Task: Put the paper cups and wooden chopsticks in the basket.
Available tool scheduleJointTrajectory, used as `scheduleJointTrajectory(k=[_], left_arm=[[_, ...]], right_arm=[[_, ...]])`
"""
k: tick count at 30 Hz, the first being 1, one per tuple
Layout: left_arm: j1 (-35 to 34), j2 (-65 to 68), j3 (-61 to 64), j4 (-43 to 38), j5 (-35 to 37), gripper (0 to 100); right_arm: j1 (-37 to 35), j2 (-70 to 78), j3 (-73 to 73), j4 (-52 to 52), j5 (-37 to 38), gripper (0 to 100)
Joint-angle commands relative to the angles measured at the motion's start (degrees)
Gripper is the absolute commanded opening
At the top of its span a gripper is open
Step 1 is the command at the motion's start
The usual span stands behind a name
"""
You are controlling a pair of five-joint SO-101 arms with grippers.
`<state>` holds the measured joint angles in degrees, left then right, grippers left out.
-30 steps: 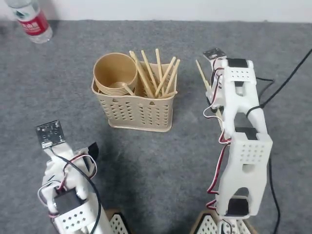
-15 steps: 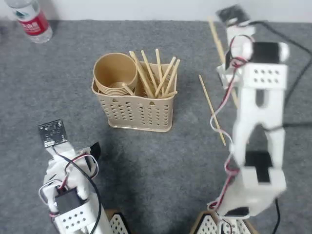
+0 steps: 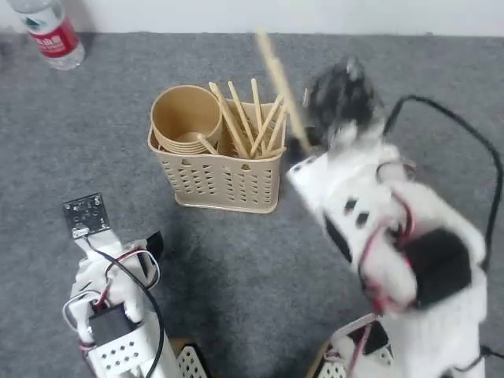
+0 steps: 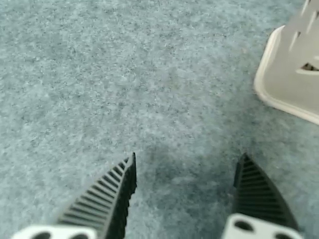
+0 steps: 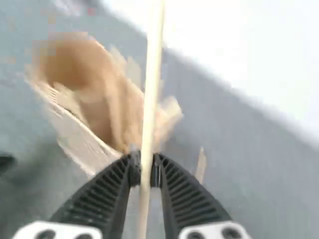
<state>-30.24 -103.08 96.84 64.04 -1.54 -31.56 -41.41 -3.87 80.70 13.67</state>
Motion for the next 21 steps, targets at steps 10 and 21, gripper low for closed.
scheduleJointTrajectory(k=[10,21], left_arm=[[0.3,-0.8,-0.4,0.1,-0.6,30],[0.4,-0.8,-0.4,0.0,-0.6,30]], right_arm=[[-8.6,7.0,-3.0,-34.9,3.3,0.7],[-1.9,24.4,-2.5,-39.6,-5.0,0.7]])
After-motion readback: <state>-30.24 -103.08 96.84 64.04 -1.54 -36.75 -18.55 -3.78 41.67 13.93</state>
